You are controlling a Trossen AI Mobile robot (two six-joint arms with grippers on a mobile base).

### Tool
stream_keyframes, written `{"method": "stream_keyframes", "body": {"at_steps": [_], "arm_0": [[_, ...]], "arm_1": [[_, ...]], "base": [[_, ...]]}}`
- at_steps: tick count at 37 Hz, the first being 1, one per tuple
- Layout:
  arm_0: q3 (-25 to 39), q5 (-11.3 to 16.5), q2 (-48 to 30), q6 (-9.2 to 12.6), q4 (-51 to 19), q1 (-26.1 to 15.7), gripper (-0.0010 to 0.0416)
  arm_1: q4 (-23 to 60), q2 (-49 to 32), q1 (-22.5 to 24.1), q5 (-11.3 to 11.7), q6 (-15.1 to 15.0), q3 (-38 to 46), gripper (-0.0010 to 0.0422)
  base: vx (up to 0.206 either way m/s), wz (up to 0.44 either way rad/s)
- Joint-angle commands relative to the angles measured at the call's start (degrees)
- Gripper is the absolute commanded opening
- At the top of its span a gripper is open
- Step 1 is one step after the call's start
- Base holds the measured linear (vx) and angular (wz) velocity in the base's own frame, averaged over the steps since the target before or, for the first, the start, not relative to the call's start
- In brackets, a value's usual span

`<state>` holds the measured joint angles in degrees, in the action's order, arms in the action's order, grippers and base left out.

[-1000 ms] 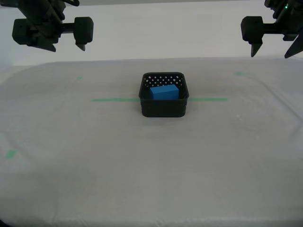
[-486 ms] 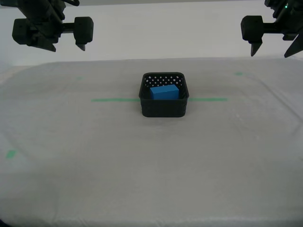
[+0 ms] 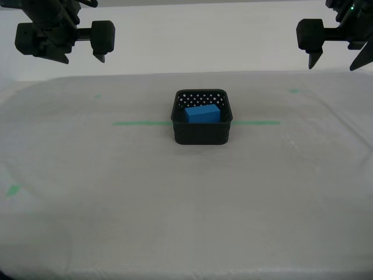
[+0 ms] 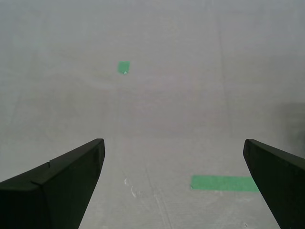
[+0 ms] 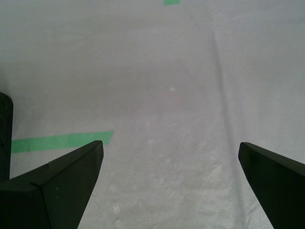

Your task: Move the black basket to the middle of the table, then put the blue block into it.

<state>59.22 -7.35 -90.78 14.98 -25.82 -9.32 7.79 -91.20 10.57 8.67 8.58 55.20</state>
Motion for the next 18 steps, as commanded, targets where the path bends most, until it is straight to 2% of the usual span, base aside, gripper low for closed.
{"method": "stream_keyframes", "body": {"at_steps": [1,18], "arm_0": [[0.0,0.0,0.0,0.0,0.1,0.0,0.0399],[0.0,0.0,0.0,0.0,0.1,0.0,0.0399]], "arm_1": [[0.0,0.0,0.0,-0.1,-0.2,0.1,0.04],[0.0,0.0,0.0,-0.1,-0.2,0.1,0.04]], "base": [[0.0,0.0],[0.0,0.0]]}}
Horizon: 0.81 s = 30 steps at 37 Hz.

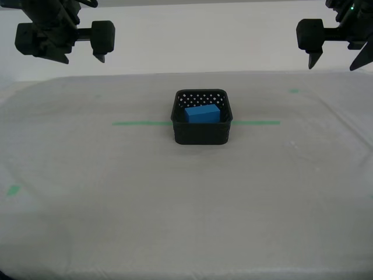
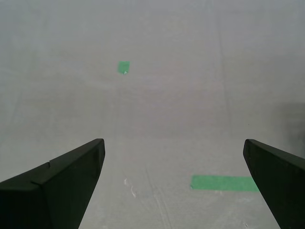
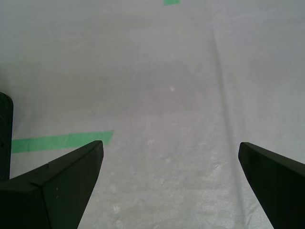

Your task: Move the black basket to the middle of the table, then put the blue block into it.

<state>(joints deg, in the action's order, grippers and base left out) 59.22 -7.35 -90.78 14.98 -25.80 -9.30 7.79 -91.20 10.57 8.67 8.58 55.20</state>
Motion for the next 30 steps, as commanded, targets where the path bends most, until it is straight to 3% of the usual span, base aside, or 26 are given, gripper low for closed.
{"method": "stream_keyframes", "body": {"at_steps": [1,30], "arm_0": [[0.0,0.0,0.0,0.0,0.1,-0.1,0.0398],[0.0,0.0,0.0,0.0,0.1,-0.1,0.0398]], "arm_1": [[0.0,0.0,0.0,-0.1,-0.2,0.1,0.04],[0.0,0.0,0.0,-0.1,-0.2,0.1,0.04]], "base": [[0.0,0.0],[0.0,0.0]]}}
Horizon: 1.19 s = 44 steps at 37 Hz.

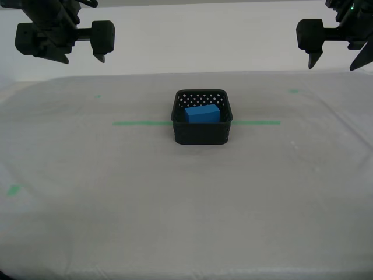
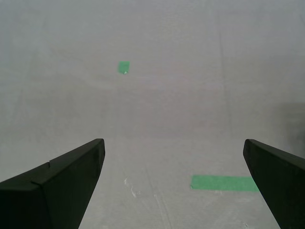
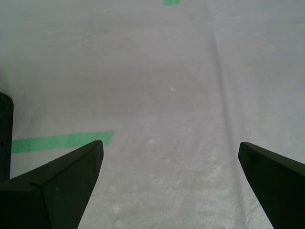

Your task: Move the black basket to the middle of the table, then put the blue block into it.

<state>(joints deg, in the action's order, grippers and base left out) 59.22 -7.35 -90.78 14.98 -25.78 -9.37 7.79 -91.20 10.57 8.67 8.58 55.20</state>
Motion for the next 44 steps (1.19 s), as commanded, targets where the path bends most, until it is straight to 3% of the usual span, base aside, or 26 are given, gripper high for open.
{"method": "stream_keyframes", "body": {"at_steps": [1,44], "arm_0": [[0.0,0.0,0.0,0.0,0.1,0.0,0.0398],[0.0,0.0,0.0,0.0,0.1,0.0,0.0399]], "arm_1": [[0.0,0.0,0.0,-0.1,-0.2,0.1,0.04],[-0.1,0.0,0.0,-0.1,-0.2,0.1,0.04]], "base": [[0.0,0.0],[0.0,0.0]]}}
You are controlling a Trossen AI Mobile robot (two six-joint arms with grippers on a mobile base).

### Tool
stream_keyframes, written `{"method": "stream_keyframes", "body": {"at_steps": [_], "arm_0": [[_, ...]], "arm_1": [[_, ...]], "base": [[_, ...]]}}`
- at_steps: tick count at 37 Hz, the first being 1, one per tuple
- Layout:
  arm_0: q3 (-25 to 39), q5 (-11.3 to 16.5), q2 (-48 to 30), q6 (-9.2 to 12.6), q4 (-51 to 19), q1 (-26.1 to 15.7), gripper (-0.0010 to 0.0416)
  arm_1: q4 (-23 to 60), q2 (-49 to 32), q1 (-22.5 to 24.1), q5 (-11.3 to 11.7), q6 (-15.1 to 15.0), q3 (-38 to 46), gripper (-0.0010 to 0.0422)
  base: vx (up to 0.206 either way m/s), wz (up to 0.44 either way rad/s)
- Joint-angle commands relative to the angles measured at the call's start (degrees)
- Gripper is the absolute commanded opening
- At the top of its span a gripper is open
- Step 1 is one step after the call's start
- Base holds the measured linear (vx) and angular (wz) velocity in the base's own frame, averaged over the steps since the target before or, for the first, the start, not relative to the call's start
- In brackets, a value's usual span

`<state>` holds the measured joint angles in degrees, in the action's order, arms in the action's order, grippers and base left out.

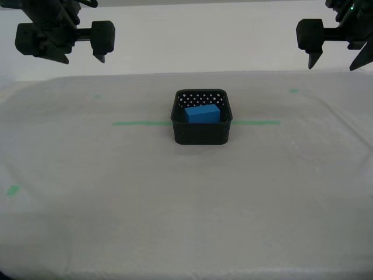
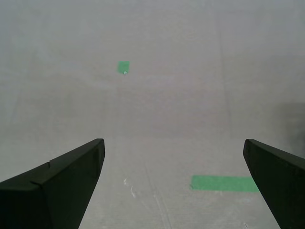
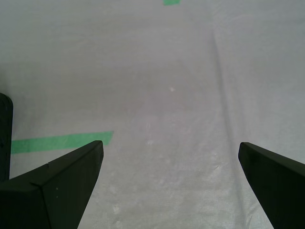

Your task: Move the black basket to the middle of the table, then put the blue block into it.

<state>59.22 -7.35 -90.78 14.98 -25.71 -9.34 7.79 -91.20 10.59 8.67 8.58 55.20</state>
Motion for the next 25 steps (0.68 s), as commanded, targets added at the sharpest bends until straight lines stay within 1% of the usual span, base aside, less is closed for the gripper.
{"method": "stream_keyframes", "body": {"at_steps": [1,25], "arm_0": [[0.0,0.0,0.0,0.0,0.0,0.0,0.0399],[0.0,0.0,0.0,0.0,0.0,0.0,0.0398]], "arm_1": [[-0.1,0.0,0.0,-0.1,-0.2,0.1,0.04],[-0.2,0.0,0.0,-0.1,-0.2,0.1,0.04]], "base": [[0.0,0.0],[0.0,0.0]]}}
